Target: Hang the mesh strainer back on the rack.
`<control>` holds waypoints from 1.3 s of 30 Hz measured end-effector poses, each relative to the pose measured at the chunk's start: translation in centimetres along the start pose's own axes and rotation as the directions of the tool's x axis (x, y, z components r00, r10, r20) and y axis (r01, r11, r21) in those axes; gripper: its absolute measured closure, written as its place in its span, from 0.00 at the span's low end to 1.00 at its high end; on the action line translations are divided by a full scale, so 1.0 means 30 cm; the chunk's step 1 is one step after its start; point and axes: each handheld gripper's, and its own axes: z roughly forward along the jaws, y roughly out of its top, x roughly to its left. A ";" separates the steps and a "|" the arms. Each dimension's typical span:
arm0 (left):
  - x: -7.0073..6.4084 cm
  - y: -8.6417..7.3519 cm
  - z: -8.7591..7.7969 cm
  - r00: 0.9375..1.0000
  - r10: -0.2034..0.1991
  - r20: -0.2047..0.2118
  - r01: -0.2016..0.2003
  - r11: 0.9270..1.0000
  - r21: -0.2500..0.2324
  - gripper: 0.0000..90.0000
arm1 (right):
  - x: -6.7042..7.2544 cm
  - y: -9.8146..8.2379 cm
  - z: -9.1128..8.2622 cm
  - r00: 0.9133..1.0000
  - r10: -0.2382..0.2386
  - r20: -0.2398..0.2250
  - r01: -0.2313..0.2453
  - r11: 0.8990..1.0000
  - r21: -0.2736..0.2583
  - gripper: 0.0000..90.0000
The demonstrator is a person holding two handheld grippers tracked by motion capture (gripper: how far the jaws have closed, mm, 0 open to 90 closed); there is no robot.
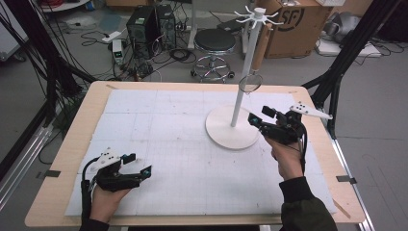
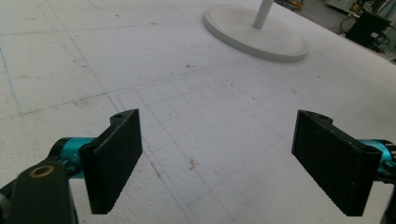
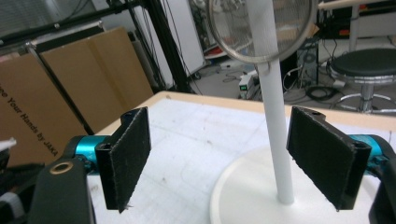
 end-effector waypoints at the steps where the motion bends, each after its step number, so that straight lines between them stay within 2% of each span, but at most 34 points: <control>1: 0.001 0.002 0.005 1.000 0.001 0.001 -0.001 1.000 0.000 0.19 | -0.002 -0.010 -0.001 1.000 -0.001 0.002 0.001 1.000 0.003 0.23; 6: 0.003 0.015 0.029 1.000 0.001 0.014 -0.001 1.000 -0.003 0.19 | -0.008 -0.063 -0.009 1.000 0.006 0.003 -0.006 1.000 0.024 0.22; 9: -0.006 0.021 0.036 1.000 0.007 0.025 -0.007 1.000 -0.007 0.19 | -0.006 -0.083 -0.013 1.000 -0.004 0.015 0.003 0.998 0.065 0.21; 21: -0.014 0.031 0.052 0.999 0.011 0.047 -0.010 1.000 -0.025 0.19 | -0.009 -0.172 -0.038 1.000 -0.026 0.011 0.025 0.996 0.089 0.21; 30: -0.014 0.033 0.060 0.998 0.017 0.053 -0.015 0.999 -0.039 0.19 | -0.018 -0.275 -0.063 1.000 -0.011 0.013 0.010 0.995 0.102 0.21; 39: -0.020 0.035 0.075 0.997 0.022 0.067 -0.019 0.998 -0.052 0.19 | -0.026 -0.325 -0.098 1.000 0.000 0.011 -0.001 0.995 0.096 0.21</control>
